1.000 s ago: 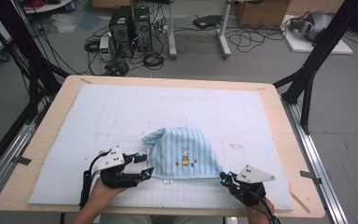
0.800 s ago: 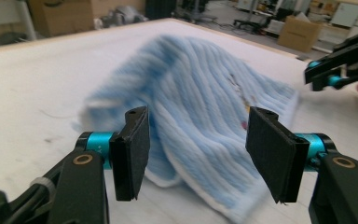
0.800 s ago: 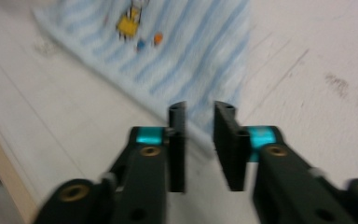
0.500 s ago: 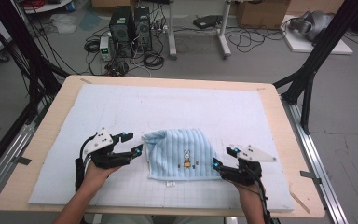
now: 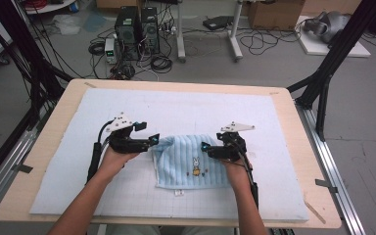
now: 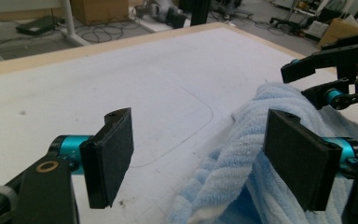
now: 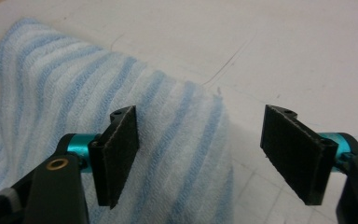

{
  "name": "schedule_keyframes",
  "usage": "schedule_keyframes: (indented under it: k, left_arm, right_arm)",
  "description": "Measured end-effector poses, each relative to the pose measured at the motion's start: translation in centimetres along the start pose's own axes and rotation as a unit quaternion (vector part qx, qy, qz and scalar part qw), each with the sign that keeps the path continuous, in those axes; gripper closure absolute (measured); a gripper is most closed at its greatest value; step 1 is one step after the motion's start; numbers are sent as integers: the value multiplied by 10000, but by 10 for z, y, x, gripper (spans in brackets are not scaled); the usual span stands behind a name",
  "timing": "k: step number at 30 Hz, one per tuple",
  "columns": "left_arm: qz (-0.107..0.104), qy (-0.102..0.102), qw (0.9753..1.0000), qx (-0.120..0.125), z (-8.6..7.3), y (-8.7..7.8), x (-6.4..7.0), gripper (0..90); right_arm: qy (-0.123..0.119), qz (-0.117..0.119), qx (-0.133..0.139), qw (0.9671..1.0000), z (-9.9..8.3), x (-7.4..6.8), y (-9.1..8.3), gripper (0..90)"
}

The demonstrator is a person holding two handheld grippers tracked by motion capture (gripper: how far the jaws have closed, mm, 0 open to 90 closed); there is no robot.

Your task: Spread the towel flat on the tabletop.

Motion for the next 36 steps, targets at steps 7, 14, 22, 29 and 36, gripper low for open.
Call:
schedule_keyframes:
  k: [7, 14, 22, 29, 36]
  left_arm:
    - [-165, -36, 9986, -509, -16, 21, 3, 373]
    - [-418, 124, 9965, -715, -21, 22, 11, 834]
    - [-436, 190, 9989, -13, -4, 6, 17, 848]
    - [-303, 262, 9984, 395, 21, -1, 12, 852]
    - [-306, 301, 9975, 558, 38, -12, 11, 851]
  right_arm:
    - [24, 443, -154, 9989, -8, -3, 4, 593]
    - [-235, 472, 44, 9986, -14, -7, -6, 792]
    - [-273, 470, 492, 9973, -14, -11, -27, 792]
    - [-466, 234, 885, 9947, 13, -12, -37, 788]
    - [-530, 147, 1157, 9918, 31, -13, -40, 771]
Point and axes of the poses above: each handheld gripper's, and its own axes: y roughly forward along the jaws, z roughly out of its top, x roughly to its right, the point moved 3 cm from there along y, roughly forward along the jaws, and after that the axes turned 7 degrees about -y, right-handed, at the moved point
